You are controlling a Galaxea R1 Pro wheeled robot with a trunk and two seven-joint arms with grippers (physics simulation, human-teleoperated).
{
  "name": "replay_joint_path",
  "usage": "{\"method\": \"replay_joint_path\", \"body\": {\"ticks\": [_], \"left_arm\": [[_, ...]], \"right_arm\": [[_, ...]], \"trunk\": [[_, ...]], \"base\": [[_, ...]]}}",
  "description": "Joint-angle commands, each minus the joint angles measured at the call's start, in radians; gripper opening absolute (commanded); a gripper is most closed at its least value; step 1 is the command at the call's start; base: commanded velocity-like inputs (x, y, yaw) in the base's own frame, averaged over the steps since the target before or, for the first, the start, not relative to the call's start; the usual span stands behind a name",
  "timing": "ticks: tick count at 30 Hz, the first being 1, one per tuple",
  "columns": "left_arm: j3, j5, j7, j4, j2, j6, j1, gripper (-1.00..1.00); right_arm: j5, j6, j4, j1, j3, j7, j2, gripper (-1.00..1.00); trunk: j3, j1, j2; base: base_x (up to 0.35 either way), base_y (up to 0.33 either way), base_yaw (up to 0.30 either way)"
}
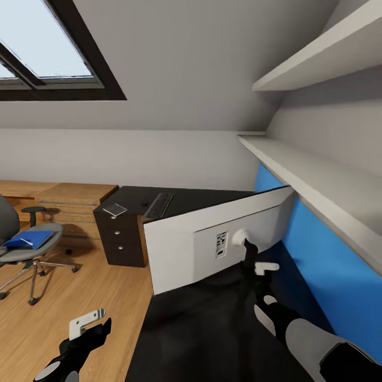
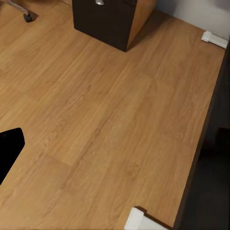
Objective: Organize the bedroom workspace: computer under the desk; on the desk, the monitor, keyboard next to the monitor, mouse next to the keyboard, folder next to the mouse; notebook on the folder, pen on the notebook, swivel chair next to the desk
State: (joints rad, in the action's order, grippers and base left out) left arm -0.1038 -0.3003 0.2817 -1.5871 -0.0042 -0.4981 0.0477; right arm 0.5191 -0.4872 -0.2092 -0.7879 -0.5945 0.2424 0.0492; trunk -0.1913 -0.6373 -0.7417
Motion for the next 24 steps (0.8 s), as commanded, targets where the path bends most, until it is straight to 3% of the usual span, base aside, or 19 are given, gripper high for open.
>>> {"method": "replay_joint_path", "body": {"ticks": [1, 9, 24], "left_arm": [[-0.001, -0.010, 0.006, -0.002, 0.000, -0.004, 0.000, 1.00], [-0.002, -0.011, 0.005, -0.004, 0.001, -0.005, 0.000, 1.00], [-0.006, -0.011, 0.005, -0.005, 0.002, -0.005, 0.000, 1.00]], "right_arm": [[0.027, -0.008, 0.022, -0.001, -0.019, 0.046, 0.002, -1.00], [0.027, -0.008, 0.025, -0.001, -0.019, 0.046, 0.002, -1.00], [0.027, -0.008, 0.028, -0.001, -0.019, 0.044, 0.003, -1.00]], "trunk": [[-0.001, 0.000, -0.001], [-0.001, 0.000, -0.001], [-0.001, 0.000, -0.001]], "base": [[0.013, -0.011, 0.000], [0.011, -0.002, 0.000], [0.136, 0.000, 0.000]]}}
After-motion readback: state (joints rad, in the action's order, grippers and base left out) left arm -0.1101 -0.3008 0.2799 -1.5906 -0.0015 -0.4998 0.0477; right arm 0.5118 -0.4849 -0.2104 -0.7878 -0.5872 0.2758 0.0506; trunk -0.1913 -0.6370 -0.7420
